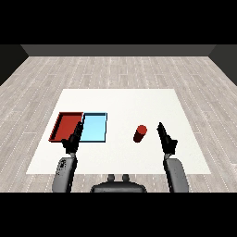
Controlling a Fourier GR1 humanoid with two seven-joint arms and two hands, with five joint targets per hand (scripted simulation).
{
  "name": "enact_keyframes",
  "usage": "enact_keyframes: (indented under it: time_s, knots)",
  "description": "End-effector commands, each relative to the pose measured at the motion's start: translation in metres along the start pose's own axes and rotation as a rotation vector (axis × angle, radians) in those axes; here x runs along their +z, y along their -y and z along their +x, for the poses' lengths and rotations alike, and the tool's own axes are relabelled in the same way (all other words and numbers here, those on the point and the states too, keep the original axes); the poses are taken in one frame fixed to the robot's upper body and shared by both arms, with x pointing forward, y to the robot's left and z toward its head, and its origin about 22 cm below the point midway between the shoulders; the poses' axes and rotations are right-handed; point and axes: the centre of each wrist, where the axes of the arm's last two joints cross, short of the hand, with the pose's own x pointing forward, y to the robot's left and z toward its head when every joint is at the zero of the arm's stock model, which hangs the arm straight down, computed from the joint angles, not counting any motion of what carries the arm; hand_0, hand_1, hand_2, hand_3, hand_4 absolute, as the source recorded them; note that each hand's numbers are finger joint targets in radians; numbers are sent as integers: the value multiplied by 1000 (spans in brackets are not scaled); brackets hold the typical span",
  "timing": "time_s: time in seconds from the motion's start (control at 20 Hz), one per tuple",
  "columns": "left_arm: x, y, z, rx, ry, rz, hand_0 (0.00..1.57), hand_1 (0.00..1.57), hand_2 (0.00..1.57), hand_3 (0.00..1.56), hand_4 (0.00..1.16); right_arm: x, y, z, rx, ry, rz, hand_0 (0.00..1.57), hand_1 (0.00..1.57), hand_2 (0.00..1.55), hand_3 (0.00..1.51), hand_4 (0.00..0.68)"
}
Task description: Pick the red can and put it in the red box
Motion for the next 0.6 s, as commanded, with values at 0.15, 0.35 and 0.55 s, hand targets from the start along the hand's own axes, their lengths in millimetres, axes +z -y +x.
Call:
enact_keyframes:
  time_s: [0.15,0.35,0.55]
  knots:
    - [-2,-2,2,-33,-3,-12,0,0,0,0,0,21,74,-3,-31,20,-10,0,0,0,0,0]
    - [-11,9,40,60,407,3,0,0,0,0,0,21,77,14,-125,297,37,0,0,0,0,0]
    - [3,-5,25,60,440,15,0,0,0,0,0,27,125,5,-161,336,57,0,0,0,0,0]
